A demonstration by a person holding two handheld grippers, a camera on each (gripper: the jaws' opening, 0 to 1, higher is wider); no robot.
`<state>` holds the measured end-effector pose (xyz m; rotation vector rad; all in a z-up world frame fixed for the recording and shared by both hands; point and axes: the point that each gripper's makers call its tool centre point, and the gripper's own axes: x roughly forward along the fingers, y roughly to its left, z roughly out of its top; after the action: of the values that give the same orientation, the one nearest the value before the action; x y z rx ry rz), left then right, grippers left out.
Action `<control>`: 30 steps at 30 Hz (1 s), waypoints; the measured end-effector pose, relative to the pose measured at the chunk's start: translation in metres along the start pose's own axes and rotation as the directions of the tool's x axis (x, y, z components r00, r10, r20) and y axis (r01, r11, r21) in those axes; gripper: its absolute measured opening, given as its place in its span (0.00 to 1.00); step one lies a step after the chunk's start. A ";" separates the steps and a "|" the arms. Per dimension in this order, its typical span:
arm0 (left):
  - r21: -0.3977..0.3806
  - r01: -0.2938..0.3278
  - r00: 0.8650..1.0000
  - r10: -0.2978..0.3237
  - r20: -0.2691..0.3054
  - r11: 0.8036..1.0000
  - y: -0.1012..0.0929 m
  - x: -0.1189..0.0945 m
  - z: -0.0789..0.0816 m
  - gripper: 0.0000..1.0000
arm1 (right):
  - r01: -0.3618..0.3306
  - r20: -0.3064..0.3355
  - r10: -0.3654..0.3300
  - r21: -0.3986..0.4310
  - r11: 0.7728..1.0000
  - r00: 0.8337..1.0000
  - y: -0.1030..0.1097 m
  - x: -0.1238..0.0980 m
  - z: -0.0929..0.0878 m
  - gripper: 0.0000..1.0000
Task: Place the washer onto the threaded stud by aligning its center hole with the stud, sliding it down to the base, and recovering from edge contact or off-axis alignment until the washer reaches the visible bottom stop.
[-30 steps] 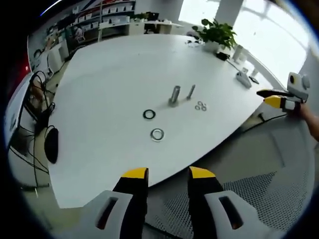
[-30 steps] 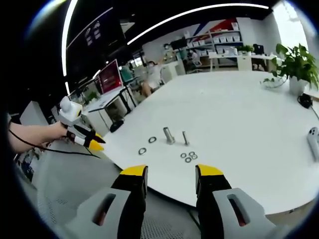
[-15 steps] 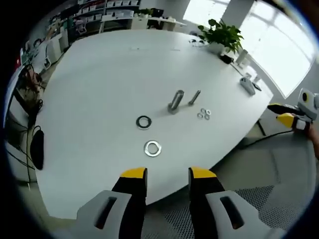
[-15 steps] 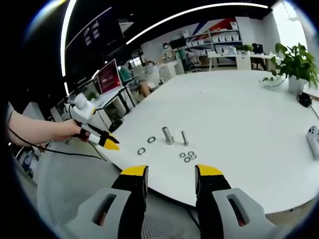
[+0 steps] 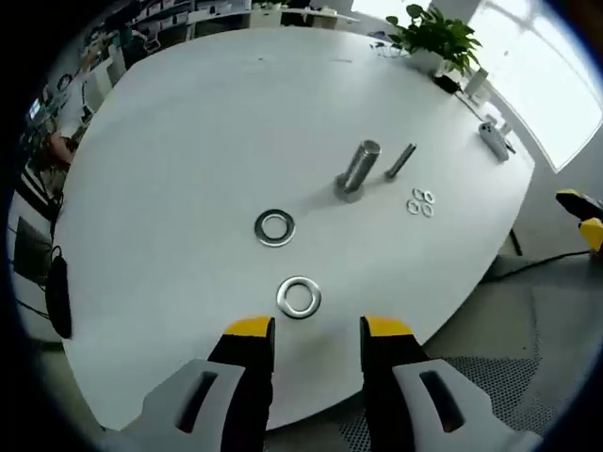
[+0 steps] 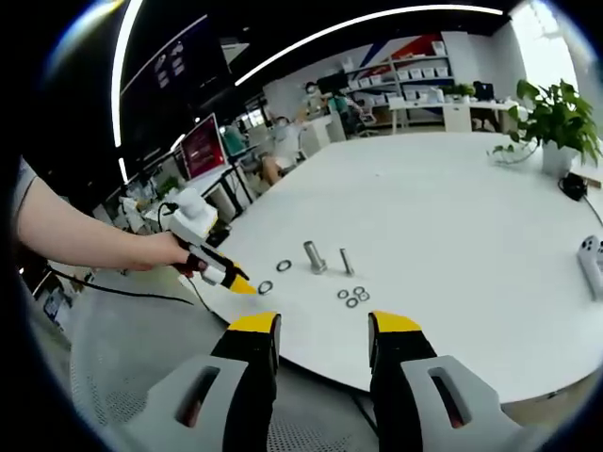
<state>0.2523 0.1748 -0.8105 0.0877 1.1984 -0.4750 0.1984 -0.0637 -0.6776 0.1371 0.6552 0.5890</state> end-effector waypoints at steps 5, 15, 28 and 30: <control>0.072 -0.051 0.997 0.055 -0.055 0.996 0.011 0.015 -0.003 0.35 | 0.004 0.000 -0.004 0.005 1.000 1.000 -0.001 0.001 0.001 0.39; 0.063 -0.062 0.996 0.066 -0.060 0.996 0.014 0.027 0.012 0.33 | 0.008 0.013 -0.008 0.015 1.000 1.000 -0.002 0.000 0.002 0.38; 0.270 -0.079 0.977 0.129 -0.172 0.960 0.009 0.030 0.006 0.31 | 0.014 0.018 -0.014 0.018 1.000 1.000 -0.003 0.001 0.003 0.37; 0.277 -0.076 0.974 0.131 -0.185 0.958 0.009 0.031 0.005 0.31 | 0.015 0.017 -0.016 0.017 1.000 1.000 -0.004 0.001 0.003 0.37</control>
<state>0.2688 0.1716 -0.8381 0.4401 1.3150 -0.5432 0.2023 -0.0661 -0.6769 0.1530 0.6445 0.5668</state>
